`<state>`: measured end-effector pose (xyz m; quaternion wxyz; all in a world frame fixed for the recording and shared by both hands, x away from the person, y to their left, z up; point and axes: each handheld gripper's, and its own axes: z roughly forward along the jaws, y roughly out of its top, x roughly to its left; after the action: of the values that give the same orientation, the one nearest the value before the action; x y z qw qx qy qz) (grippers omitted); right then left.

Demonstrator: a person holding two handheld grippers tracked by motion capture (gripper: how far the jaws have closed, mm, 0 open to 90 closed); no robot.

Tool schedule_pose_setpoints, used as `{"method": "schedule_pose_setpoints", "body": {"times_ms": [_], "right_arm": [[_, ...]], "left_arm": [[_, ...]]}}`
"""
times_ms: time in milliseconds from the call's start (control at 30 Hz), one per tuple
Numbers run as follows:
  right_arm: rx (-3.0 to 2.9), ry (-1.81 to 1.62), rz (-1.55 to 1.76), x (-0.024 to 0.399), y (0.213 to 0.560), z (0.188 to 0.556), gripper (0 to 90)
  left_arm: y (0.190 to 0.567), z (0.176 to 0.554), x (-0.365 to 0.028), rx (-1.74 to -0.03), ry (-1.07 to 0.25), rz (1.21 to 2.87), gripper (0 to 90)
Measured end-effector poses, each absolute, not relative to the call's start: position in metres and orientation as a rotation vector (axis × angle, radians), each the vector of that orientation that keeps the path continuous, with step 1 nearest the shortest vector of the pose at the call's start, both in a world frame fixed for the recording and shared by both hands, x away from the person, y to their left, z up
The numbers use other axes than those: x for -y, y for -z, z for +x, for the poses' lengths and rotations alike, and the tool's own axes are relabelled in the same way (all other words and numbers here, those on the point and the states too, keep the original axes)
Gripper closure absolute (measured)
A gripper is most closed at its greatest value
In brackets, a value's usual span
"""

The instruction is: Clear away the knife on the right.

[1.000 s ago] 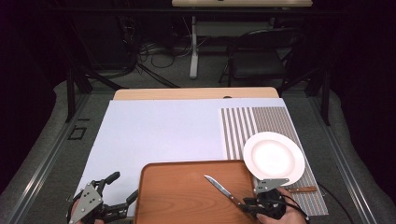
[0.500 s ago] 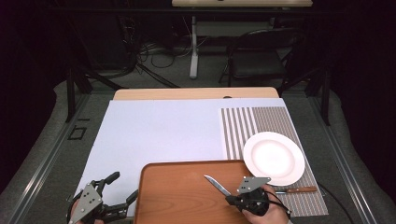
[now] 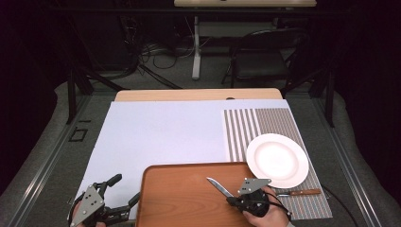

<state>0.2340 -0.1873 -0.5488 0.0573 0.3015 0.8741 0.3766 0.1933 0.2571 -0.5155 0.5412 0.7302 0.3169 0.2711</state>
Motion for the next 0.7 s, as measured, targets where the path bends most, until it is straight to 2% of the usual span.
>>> {"method": "schedule_pose_setpoints", "body": {"times_ms": [700], "right_arm": [[-2.583,-1.103,1.073,0.207,0.551,0.243,90.0]], "left_arm": [[0.516,0.193,-0.258,-0.758,-0.642,1.733,15.8]]}}
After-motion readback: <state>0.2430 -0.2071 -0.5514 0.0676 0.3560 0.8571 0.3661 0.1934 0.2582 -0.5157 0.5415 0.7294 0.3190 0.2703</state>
